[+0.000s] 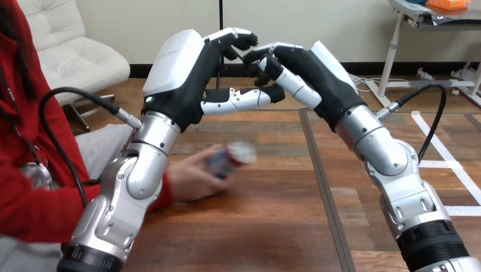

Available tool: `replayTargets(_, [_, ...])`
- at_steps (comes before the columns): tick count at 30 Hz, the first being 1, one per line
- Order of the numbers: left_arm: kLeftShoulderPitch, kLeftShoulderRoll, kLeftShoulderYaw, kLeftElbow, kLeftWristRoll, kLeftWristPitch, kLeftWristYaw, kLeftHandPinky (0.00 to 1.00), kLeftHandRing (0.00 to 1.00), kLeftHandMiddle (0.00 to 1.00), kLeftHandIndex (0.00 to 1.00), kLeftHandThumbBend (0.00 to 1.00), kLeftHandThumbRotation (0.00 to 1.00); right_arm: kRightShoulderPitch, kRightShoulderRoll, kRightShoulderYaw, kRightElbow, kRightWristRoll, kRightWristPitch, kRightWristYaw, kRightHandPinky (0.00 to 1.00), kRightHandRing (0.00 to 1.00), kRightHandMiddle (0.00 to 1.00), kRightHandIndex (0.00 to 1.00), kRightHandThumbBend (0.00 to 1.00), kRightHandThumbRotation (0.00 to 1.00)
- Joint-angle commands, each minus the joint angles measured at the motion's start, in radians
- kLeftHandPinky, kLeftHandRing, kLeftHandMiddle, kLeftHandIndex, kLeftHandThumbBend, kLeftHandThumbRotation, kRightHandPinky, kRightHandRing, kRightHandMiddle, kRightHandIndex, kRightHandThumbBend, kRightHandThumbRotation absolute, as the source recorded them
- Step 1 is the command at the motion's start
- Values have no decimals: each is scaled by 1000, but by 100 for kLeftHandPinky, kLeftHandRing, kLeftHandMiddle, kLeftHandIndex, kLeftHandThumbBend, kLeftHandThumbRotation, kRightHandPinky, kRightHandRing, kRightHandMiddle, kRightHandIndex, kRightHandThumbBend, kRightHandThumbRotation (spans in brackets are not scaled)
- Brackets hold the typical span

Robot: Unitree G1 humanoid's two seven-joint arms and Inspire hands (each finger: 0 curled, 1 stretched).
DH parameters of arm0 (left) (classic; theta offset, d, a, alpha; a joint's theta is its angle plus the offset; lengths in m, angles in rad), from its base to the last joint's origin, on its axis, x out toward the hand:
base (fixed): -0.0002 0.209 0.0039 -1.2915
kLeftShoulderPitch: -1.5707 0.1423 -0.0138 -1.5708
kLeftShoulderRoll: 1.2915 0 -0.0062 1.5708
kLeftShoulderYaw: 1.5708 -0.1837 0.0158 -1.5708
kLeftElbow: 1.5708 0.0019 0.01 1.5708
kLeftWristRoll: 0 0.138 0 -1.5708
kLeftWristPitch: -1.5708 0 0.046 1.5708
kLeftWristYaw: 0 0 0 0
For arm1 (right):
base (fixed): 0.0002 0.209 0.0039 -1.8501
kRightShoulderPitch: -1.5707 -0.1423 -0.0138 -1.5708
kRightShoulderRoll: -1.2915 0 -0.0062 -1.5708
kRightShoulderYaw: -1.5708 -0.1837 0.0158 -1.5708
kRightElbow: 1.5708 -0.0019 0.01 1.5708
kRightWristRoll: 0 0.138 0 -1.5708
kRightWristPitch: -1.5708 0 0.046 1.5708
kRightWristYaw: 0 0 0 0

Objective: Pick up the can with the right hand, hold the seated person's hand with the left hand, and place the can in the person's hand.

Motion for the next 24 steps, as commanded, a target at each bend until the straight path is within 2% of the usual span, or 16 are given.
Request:
replayTargets(1, [6, -8, 30, -67, -50, -7, -11, 68, 79, 82, 80, 98, 84, 22, 2, -5, -28, 16, 9, -1, 61, 73, 77, 77, 100, 100])
replayTargets(9, [69, -10, 41, -85, -98, -19, -11, 78, 86, 88, 85, 100, 89, 62, 6, -17, -44, 32, -14, -19, 64, 80, 83, 83, 100, 100])
replayTargets(17, [128, -18, 49, -96, -137, -33, -1, 76, 90, 90, 88, 100, 93, 104, 8, -27, -64, 43, -41, -31, 69, 86, 89, 88, 100, 100])
replayTargets(23, [195, -41, 60, -98, -221, -77, -16, 76, 91, 91, 90, 100, 96, 165, 13, -36, -107, 68, -56, -40, 75, 90, 92, 91, 100, 100])
replayTargets(24, [213, -47, 61, -90, -242, -105, -15, 77, 92, 91, 90, 100, 97, 184, 17, -39, -118, 74, -66, -48, 76, 90, 92, 92, 100, 100])
